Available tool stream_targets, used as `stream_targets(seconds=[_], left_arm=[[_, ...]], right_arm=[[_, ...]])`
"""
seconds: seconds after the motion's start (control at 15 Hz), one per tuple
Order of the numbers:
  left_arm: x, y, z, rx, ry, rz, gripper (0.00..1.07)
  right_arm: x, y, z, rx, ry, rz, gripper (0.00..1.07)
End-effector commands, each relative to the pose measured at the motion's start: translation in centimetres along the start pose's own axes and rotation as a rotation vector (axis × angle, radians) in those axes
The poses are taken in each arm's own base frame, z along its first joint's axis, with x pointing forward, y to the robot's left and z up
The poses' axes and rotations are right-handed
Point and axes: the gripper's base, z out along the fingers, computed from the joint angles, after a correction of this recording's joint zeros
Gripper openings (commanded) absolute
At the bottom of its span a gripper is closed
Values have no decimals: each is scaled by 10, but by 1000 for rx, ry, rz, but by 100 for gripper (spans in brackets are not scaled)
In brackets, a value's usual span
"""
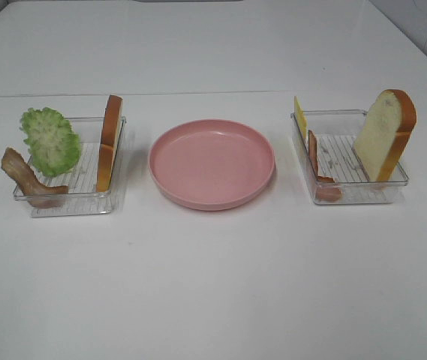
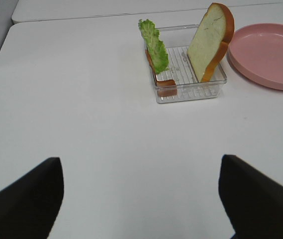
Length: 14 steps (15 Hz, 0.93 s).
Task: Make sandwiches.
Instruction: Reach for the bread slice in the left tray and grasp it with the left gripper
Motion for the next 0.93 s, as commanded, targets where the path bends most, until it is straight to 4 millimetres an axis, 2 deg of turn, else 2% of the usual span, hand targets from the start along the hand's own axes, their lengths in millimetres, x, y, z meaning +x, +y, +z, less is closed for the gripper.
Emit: stream_targets(seconds=[0.07,0.93], left_arm=[[1,0,-3,-2,-31,-2,81],[1,0,-3,-2,-31,-2,81]], right_arm=[[1,0,-1,5,-28,0,75],[1,0,-1,5,-28,0,75]])
